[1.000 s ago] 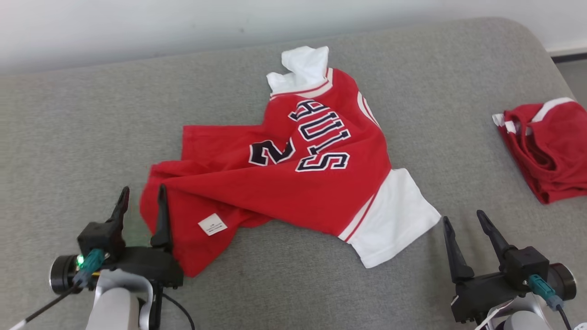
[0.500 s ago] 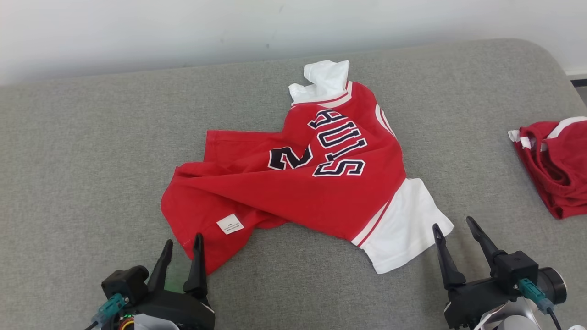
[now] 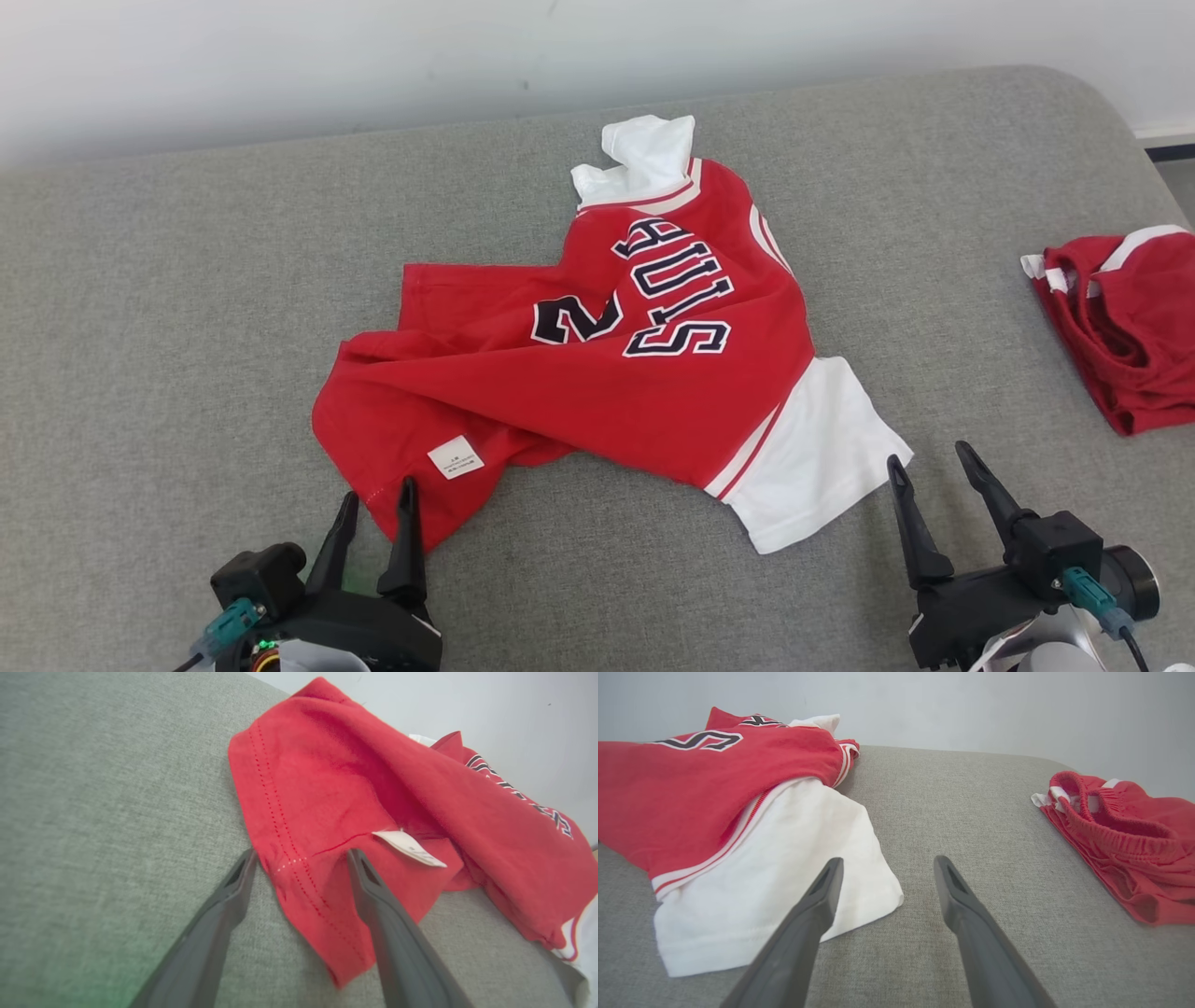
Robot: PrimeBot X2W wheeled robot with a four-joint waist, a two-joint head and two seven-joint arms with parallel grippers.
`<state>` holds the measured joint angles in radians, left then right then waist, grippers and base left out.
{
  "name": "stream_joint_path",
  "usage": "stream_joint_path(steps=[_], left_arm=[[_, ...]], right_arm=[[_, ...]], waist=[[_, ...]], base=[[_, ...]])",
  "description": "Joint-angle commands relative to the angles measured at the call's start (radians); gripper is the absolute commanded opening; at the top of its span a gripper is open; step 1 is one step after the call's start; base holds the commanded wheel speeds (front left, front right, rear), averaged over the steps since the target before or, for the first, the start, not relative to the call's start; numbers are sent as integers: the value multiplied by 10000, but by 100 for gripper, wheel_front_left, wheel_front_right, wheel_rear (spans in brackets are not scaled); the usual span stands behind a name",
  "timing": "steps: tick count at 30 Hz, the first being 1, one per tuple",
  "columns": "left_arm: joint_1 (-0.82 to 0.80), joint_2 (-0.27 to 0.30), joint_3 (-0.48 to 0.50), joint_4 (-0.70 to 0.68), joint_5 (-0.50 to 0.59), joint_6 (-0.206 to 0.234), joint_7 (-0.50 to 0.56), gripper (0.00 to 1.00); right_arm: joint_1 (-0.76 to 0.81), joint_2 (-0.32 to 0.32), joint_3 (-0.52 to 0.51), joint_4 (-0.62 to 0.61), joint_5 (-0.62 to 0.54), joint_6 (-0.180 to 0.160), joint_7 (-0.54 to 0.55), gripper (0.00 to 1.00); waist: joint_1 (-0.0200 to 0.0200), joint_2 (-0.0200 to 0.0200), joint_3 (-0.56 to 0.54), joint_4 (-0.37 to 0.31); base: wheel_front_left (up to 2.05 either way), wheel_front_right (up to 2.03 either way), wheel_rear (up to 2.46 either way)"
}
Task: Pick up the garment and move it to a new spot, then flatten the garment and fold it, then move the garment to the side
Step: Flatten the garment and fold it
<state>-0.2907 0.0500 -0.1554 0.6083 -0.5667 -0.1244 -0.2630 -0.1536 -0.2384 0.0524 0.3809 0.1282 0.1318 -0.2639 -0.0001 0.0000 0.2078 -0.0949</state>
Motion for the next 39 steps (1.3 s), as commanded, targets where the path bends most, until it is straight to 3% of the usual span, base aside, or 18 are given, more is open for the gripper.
stream_joint_path(steps=[1, 12, 13, 16, 17, 18, 19, 21, 22, 23, 26, 33, 38, 39], left_arm=[[-12, 8, -35, 72, -144, -40, -23, 100], [-75, -33, -775, 192, -966, -95, -14, 99], [-84, -30, -807, 167, -1025, -97, -14, 91], [-96, -19, -852, 149, -1167, -98, -14, 84], [-120, -16, -830, 111, -1186, -98, -16, 77], [-131, -16, -811, 76, -1194, -99, -16, 59], [-131, -16, -811, 76, -1194, -99, -16, 59], [-124, -11, -709, -89, -1075, -89, -20, 26], [-124, -11, -709, -89, -1075, -89, -20, 26], [-61, -1, -582, -217, -905, -67, -22, 0], [77, 5, -219, -648, -431, -66, -25, 0], [712, 19, 398, -2316, 1912, -65, -25, 0], [1547, 577, 36, -3118, 2800, -54, -26, 0], [1753, 673, 21, -3078, 2792, -54, -25, 12]], right_arm=[[-21, 34, -5, 18, 36, -26, 2, 100], [-68, 76, 83, 2, -9, -26, 3, 100], [-77, 62, 82, 11, 1, -26, 2, 100], [-74, 96, 80, -4, -18, -26, 2, 100], [-77, 98, 78, -1, -14, -26, 2, 100], [-81, 100, 88, -2, -6, -26, 2, 100], [-81, 100, 88, -2, -6, -26, 2, 100], [-95, 118, 105, 9, 56, -26, 2, 100], [-95, 118, 105, 9, 56, -26, 2, 100], [-88, 117, 97, 33, 99, -27, 2, 100], [-18, 135, 43, 78, 117, -27, 2, 100], [216, 358, -46, 310, 146, -27, 3, 100], [415, 616, 13, 568, 96, -27, 2, 100], [430, 648, 45, 616, 67, -27, 2, 100]], waist=[[1, 0, 1, 24], [1, 0, -28, 57], [1, 0, -34, 56], [1, 0, -46, 51], [1, 0, -50, 52], [1, 0, -54, 52], [1, 0, -54, 52], [1, 0, -73, 62], [1, 0, -73, 62], [1, 0, -101, 82], [1, 0, -191, 160], [1, 0, -783, 467], [1, 0, -1319, 544], [1, 0, -1395, 528]], base=[[0, 0, 0], [0, 0, 0], [0, 0, 0], [0, 0, 0], [0, 0, 0], [0, 0, 0], [0, 0, 0], [0, 0, 0], [0, 0, 0], [0, 0, 0], [0, 0, 0], [0, 0, 0], [0, 0, 0], [0, 0, 0]])
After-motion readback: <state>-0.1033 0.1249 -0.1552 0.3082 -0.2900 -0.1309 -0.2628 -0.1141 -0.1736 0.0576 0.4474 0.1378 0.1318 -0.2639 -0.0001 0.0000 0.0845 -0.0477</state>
